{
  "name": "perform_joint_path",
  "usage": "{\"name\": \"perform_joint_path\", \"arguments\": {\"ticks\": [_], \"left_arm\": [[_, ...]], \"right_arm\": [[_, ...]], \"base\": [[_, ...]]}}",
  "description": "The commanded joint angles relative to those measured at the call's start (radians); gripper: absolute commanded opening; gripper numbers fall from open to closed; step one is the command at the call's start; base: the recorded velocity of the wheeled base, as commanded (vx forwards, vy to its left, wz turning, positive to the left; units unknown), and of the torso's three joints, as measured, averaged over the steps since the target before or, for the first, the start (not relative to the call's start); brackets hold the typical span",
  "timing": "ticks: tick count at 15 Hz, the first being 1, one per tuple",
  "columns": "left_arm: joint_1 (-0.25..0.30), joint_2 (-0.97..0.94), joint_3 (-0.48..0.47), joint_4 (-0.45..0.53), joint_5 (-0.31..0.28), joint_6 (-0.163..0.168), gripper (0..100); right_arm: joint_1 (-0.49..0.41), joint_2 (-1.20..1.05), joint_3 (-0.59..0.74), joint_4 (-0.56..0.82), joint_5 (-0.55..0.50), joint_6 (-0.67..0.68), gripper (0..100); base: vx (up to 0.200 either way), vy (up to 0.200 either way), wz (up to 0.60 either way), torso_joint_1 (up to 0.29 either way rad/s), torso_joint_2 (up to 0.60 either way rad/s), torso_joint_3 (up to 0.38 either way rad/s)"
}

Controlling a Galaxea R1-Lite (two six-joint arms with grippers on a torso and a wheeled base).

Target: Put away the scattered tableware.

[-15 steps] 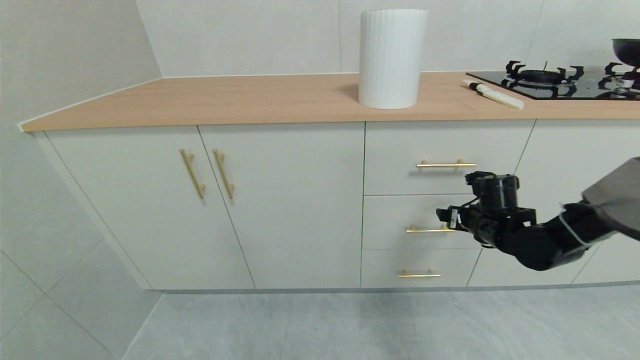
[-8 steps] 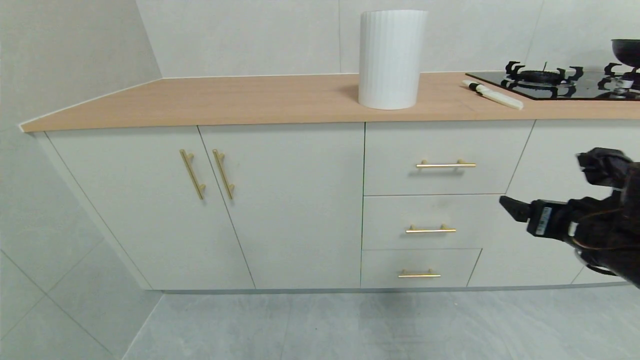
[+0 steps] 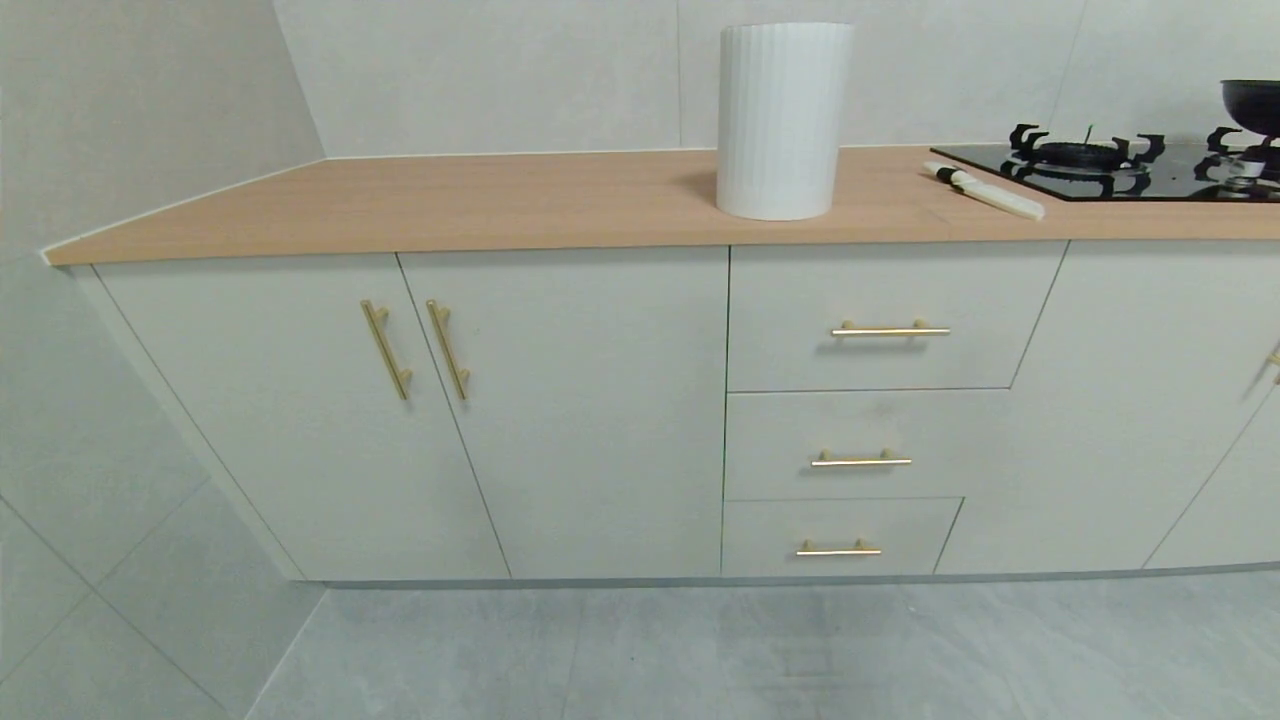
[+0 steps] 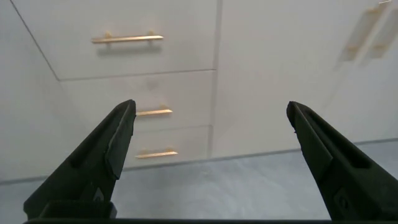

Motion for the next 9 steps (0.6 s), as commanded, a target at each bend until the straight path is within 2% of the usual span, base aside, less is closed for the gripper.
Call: {"name": "perform_joint_path", "arguments": {"ticks": [1, 6, 7, 9], "left_arm": [[0.0, 0.0, 0.0, 0.0, 0.001, -0.001, 100], [0.0, 0.0, 0.0, 0.0, 0.001, -0.001, 100], [0.0, 0.0, 0.0, 0.0, 0.001, -0.001, 100], [0.0, 0.0, 0.0, 0.0, 0.001, -0.001, 100]], "right_arm": [[-0.098, -0.35, -0.04, 0.229, -0.005, -0.065, 100], [-0.161, -0.608, -0.035, 0.438, -0.012, -0.126, 100], [-0.221, -0.646, -0.035, 0.476, -0.005, -0.126, 100], [-0.251, -0.713, -0.017, 0.526, 0.015, -0.137, 100]], "base": [[0.0, 0.0, 0.0, 0.0, 0.0, 0.0], [0.0, 0.0, 0.0, 0.0, 0.0, 0.0], [0.0, 0.0, 0.0, 0.0, 0.0, 0.0], [0.0, 0.0, 0.0, 0.0, 0.0, 0.0]]}}
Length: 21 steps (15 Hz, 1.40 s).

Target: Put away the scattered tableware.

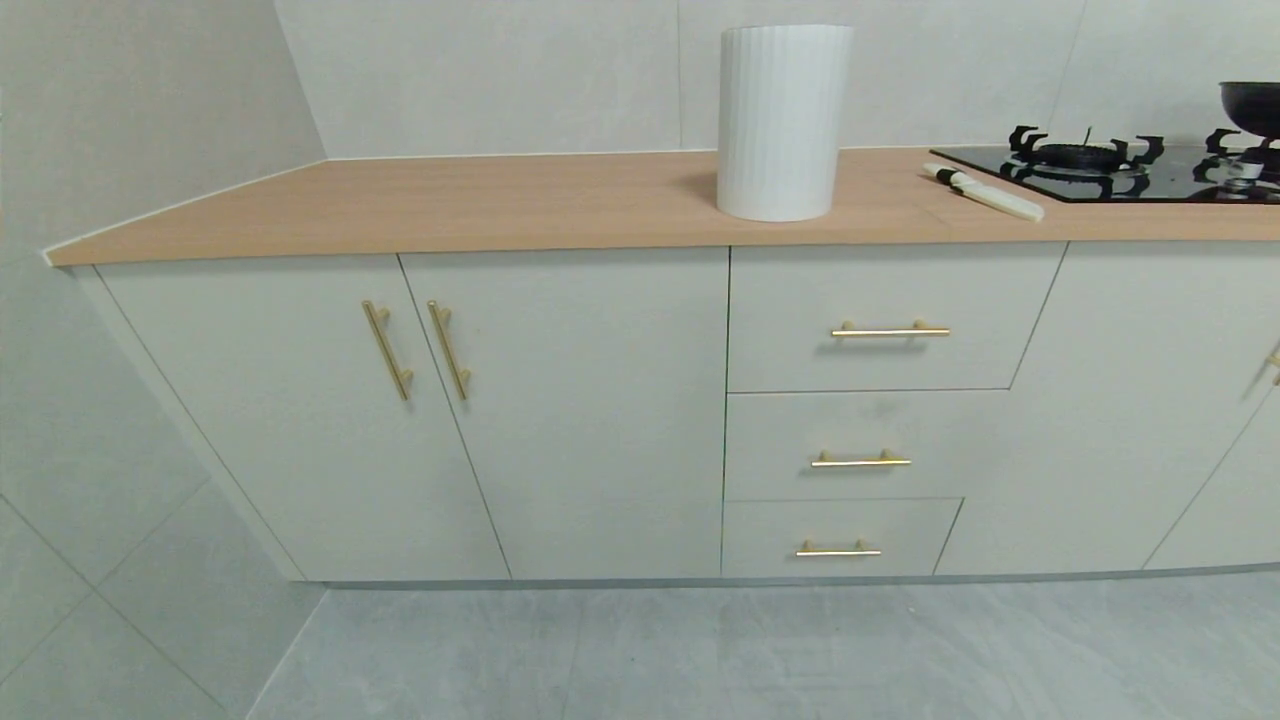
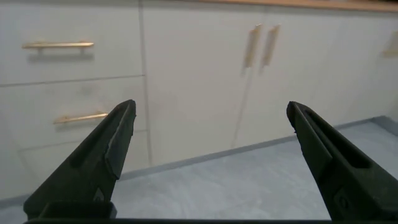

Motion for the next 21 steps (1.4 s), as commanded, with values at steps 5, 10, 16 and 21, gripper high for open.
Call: {"name": "perform_joint_path", "arguments": {"ticks": [5, 10, 16, 21], "left_arm": [[0.0, 0.0, 0.0, 0.0, 0.0, -0.001, 100], [0.0, 0.0, 0.0, 0.0, 0.0, -0.001, 100], [0.0, 0.0, 0.0, 0.0, 0.0, -0.001, 100], [0.0, 0.0, 0.0, 0.0, 0.0, -0.001, 100]], "right_arm": [[-0.034, -0.094, 0.214, -0.045, 0.249, 0.114, 100], [-0.034, -0.094, 0.349, -0.145, 0.396, 0.136, 100], [-0.033, -0.094, 0.349, -0.1, 0.445, 0.136, 100], [-0.034, -0.094, 0.349, -0.1, 0.444, 0.136, 100]], "base": [[0.0, 0.0, 0.0, 0.0, 0.0, 0.0], [0.0, 0.0, 0.0, 0.0, 0.0, 0.0], [0.0, 0.0, 0.0, 0.0, 0.0, 0.0], [0.0, 0.0, 0.0, 0.0, 0.0, 0.0]]}}
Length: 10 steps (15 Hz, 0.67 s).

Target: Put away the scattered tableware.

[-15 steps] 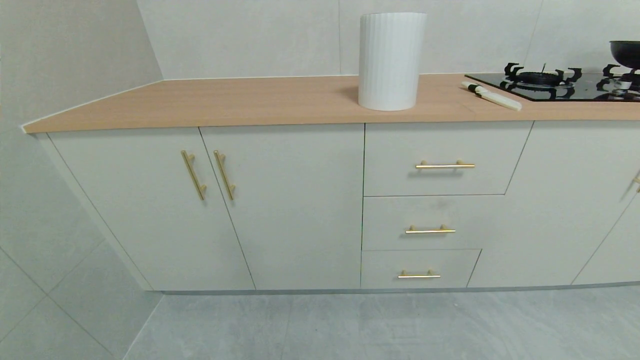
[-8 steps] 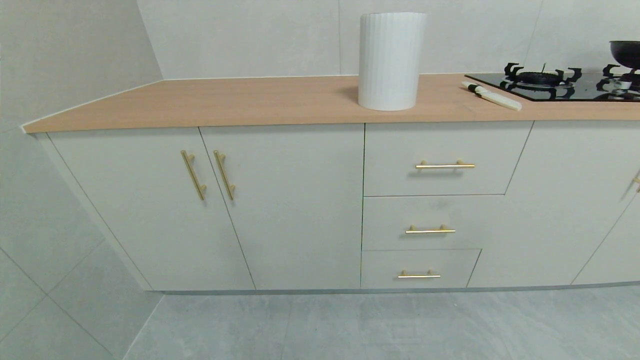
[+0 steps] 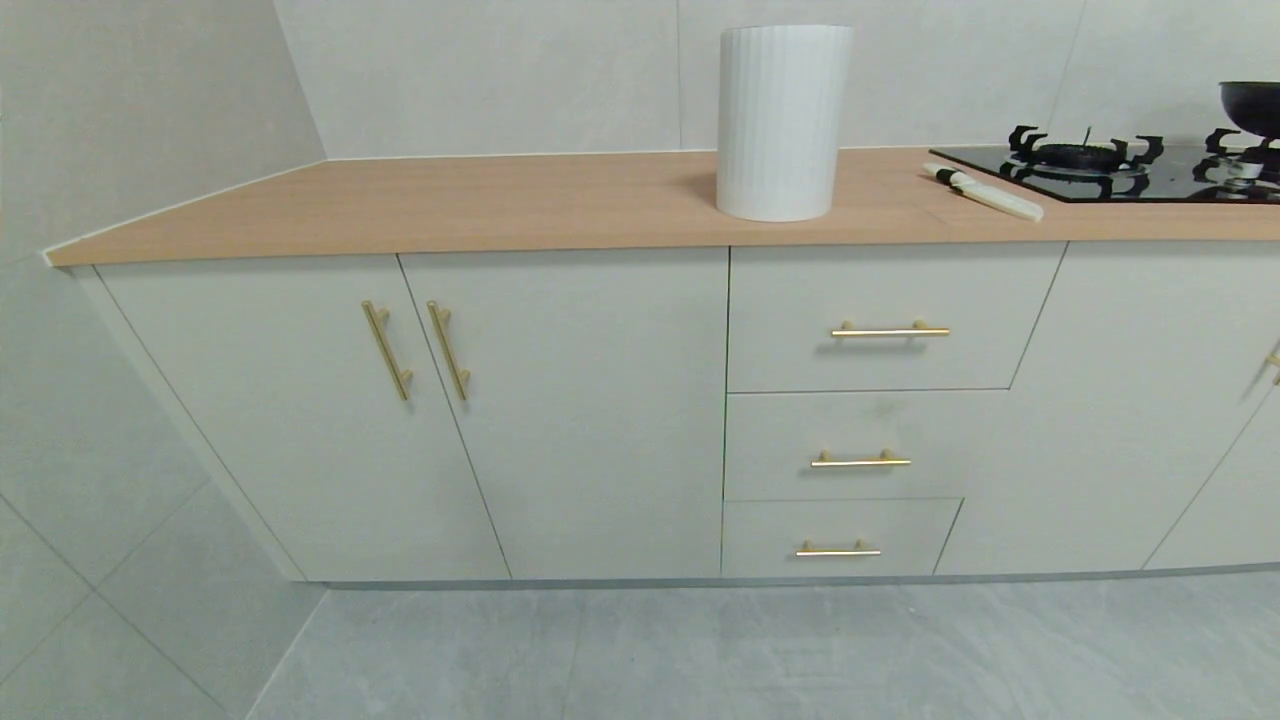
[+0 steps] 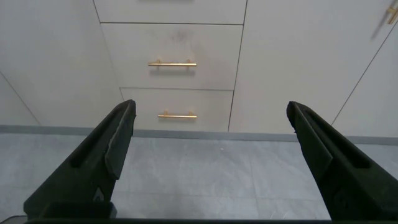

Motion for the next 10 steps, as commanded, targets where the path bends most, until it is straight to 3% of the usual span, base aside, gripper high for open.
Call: {"name": "perform_joint_path", "arguments": {"ticks": [1, 7, 10], "left_arm": [[0.0, 0.0, 0.0, 0.0, 0.0, -0.001, 100], [0.0, 0.0, 0.0, 0.0, 0.0, 0.005, 100], [0.0, 0.0, 0.0, 0.0, -0.001, 0.008, 100]], "right_arm": [[0.001, 0.003, 0.0, 0.002, 0.001, 0.0, 100], [0.003, 0.003, 0.0, 0.002, 0.001, 0.013, 100], [0.001, 0.003, 0.0, 0.002, 0.001, 0.013, 100]], "base": [[0.0, 0.0, 0.0, 0.0, 0.0, 0.0], [0.0, 0.0, 0.0, 0.0, 0.0, 0.0], [0.2, 0.0, 0.0, -0.001, 0.0, 0.001]]}}
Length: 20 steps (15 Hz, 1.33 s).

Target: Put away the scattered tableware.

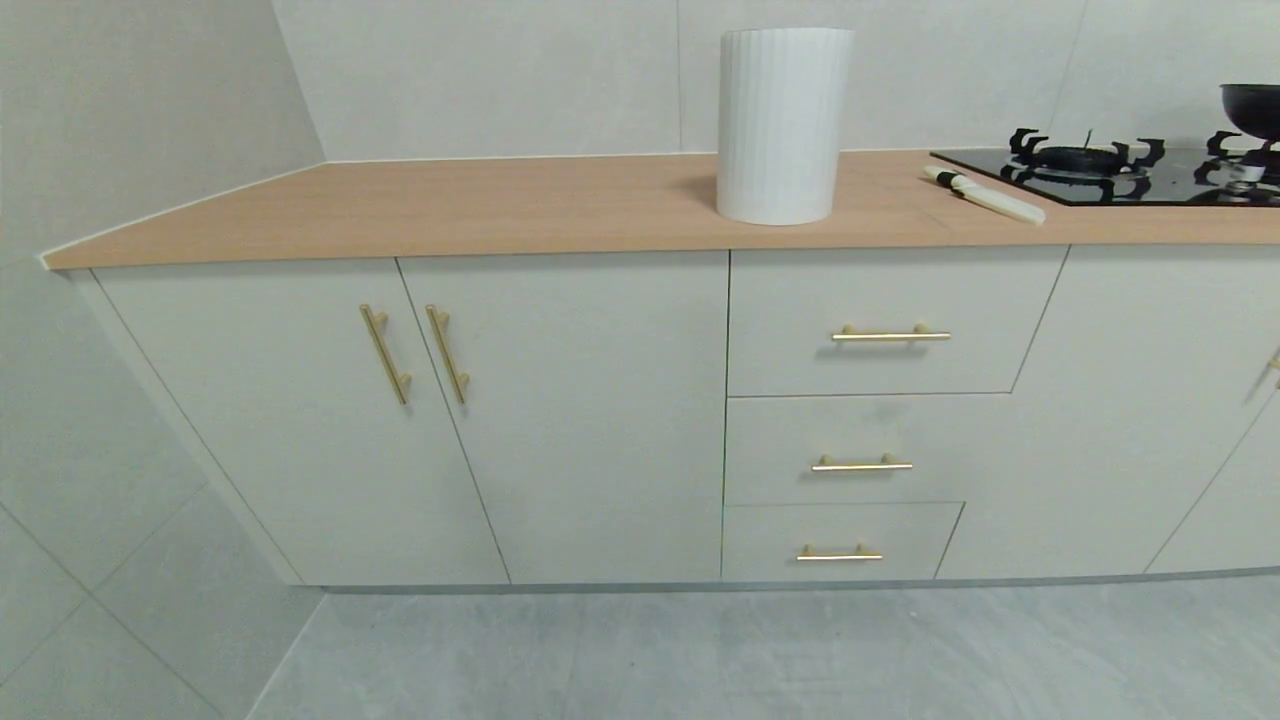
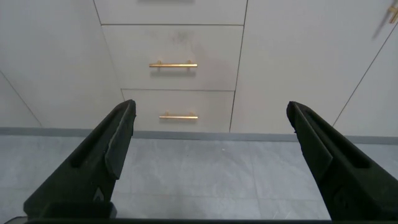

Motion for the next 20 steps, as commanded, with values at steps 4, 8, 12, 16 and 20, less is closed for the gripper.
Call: {"name": "perform_joint_path", "arguments": {"ticks": [4, 8, 12, 16, 20], "left_arm": [[0.0, 0.0, 0.0, 0.0, 0.001, -0.001, 100], [0.0, 0.0, 0.0, 0.0, -0.001, -0.003, 100], [0.0, 0.0, 0.0, 0.0, 0.001, -0.003, 100], [0.0, 0.0, 0.0, 0.0, 0.001, -0.004, 100], [0.0, 0.0, 0.0, 0.0, 0.001, -0.007, 100]], "right_arm": [[0.001, 0.003, 0.0, 0.0, 0.0, 0.001, 100], [0.0, 0.003, 0.0, 0.0, 0.0, 0.001, 100], [0.0, 0.003, 0.0, 0.0, 0.0, 0.002, 100], [0.0, 0.003, 0.0, 0.0, 0.0, 0.002, 100], [0.0, 0.003, 0.0, 0.0, 0.0, 0.004, 100]], "base": [[0.2, 0.0, 0.0, 0.001, 0.0, 0.004], [0.2, 0.0, 0.0, 0.001, 0.0, 0.007], [0.2, 0.0, 0.0, 0.001, 0.0, 0.002], [0.2, 0.0, 0.0, -0.001, 0.0, -0.005], [0.2, 0.0, 0.0, 0.005, 0.0, 0.0]]}}
